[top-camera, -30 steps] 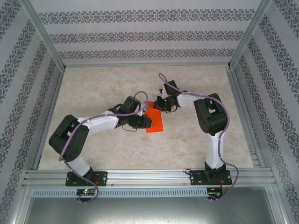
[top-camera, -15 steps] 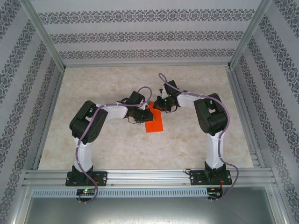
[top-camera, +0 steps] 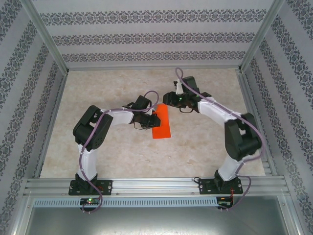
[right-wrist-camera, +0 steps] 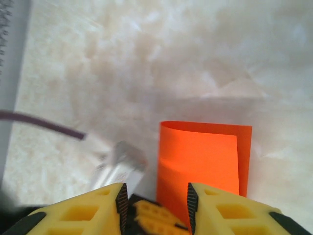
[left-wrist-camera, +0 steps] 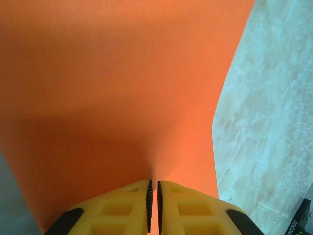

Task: Fold a paper plane with a square sheet of paper (fold left side to right side)
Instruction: Hold the square sheet of paper at the center of the table, then first fold the square sheet of paper in half at the center of the table.

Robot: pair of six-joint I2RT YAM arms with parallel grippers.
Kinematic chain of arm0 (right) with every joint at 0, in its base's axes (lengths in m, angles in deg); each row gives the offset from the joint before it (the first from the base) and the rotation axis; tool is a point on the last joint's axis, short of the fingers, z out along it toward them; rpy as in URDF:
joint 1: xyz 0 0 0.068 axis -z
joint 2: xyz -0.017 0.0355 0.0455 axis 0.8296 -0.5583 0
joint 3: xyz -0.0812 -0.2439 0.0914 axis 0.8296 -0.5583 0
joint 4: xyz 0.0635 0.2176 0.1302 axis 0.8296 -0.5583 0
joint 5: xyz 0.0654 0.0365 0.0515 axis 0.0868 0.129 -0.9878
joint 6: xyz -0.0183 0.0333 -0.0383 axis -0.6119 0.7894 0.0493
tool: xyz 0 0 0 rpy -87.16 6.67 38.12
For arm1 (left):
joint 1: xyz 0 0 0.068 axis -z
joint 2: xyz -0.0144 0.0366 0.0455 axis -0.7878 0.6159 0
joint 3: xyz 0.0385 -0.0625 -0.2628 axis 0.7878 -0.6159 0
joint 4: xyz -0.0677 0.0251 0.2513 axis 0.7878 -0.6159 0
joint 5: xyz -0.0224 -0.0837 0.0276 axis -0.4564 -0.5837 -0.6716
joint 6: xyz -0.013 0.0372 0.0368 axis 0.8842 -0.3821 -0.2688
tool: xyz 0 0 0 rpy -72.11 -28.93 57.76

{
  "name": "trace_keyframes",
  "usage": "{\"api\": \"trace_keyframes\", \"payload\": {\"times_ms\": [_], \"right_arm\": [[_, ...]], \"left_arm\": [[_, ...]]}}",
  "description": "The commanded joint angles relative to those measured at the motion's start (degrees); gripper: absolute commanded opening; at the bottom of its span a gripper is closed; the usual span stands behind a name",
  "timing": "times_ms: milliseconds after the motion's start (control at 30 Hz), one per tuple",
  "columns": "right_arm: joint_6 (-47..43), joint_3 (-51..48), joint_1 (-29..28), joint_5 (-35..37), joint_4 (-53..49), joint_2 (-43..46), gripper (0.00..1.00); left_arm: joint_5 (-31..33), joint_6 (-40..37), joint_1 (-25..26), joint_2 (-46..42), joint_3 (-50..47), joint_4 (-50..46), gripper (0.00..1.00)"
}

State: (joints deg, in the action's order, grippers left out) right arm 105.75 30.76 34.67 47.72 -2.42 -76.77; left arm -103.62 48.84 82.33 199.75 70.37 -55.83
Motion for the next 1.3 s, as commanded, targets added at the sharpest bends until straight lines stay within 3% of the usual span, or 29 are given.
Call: {"api": "trace_keyframes", "payload": {"times_ms": [0,100,300,533,733,1000,1267], "right_arm": [[-4.1,-4.72,0.48,-0.53,-7.44,4.57,0.29],[-1.78,-10.55,-0.94,-4.38,-6.74,7.05,0.15],[4.01,-17.26,-4.71,-5.47,-0.24,3.01,0.03],[3.74,-16.92,-5.19,-4.31,0.31,-4.22,0.01],[1.88,-15.9,-5.16,-1.19,-5.47,-6.86,0.0],[-0.94,-15.1,-4.9,3.22,-10.47,-8.17,0.0],[-1.52,-14.11,-4.72,3.13,-11.05,-8.46,0.0]], "left_arm": [[1.15,0.32,0.08,1.87,-0.97,-1.89,0.16],[1.14,0.16,0.11,1.87,-0.76,-1.98,0.16],[1.17,-0.12,0.08,1.8,-0.5,-2.13,0.16],[1.02,-0.53,0.06,1.79,0.44,-3.01,0.16],[0.64,-0.36,0.04,0.63,1.35,-3.19,0.17],[0.07,-0.93,-0.67,0.29,5.78,-4.79,0.22],[3.62,-1.23,-0.98,1.32,4.71,-6.04,0.22]]}}
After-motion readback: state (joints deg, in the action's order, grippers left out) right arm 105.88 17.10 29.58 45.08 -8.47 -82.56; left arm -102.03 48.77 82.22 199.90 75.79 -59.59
